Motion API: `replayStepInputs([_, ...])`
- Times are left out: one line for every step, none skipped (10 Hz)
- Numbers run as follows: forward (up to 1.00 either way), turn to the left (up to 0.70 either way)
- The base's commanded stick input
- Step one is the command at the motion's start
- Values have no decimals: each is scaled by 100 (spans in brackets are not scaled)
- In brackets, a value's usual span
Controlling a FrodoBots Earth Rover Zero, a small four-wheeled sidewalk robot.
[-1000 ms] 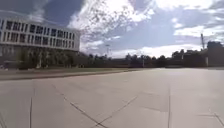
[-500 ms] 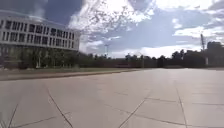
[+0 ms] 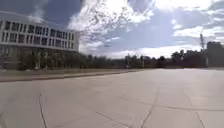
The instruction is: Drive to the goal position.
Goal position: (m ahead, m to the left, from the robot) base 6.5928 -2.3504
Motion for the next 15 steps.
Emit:
replayStepInputs([70, -1])
replayStepInputs([70, -1])
replayStepInputs([70, -1])
replayStepInputs([70, -1])
replayStepInputs([70, -1])
replayStepInputs([70, -1])
replayStepInputs([70, -1])
replayStepInputs([70, -1])
replayStepInputs([70, -1])
replayStepInputs([70, -1])
replayStepInputs([70, -1])
replayStepInputs([70, -1])
replayStepInputs([70, -1])
replayStepInputs([70, -1])
replayStepInputs([70, -1])
